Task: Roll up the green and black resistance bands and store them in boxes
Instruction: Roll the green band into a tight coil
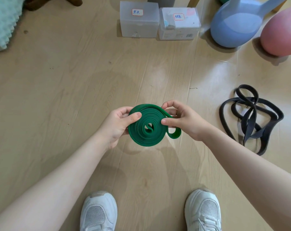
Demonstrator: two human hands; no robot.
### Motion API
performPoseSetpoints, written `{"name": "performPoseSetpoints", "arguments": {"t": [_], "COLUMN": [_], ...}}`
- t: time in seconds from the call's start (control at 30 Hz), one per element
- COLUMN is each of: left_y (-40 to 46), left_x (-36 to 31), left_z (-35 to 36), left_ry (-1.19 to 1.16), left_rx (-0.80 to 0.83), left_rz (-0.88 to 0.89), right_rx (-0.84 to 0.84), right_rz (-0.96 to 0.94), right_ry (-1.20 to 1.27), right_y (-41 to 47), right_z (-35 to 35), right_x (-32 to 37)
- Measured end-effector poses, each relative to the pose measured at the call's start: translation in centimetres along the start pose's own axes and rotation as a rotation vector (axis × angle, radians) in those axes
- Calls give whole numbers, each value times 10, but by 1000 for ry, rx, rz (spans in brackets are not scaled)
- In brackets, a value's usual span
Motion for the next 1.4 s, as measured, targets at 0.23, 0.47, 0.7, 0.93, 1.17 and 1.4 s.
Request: {"name": "performPoseSetpoints", "arguments": {"t": [0.23,0.47,0.7,0.93,1.17,1.4], "left_y": [3,1,1,2,5,3], "left_x": [-4,-16,-3,-4,-8,-22], "left_z": [-5,0,-8,-18,-22,-25], "left_ry": [465,529,275,35,-188,-98], "left_rx": [167,95,15,-101,-224,-127], "left_rz": [-98,-12,-21,-33,-24,28], "right_rx": [104,144,123,-59,-151,-130], "right_rz": [1,-1,-23,-83,-87,-114], "right_ry": [-224,-245,-170,186,166,125], "right_y": [5,12,15,8,13,31], "right_z": [5,11,3,8,39,45], "right_x": [9,14,12,-1,-5,18]}}
Point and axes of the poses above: each hand's wrist, its own y-axis towards the middle knuckle, its own z-axis out of the palm, x = y × z, the point moved 3 cm from there along y, towards the middle knuckle, and after that the axes turned 9 degrees about -z, right-handed, at the moved point
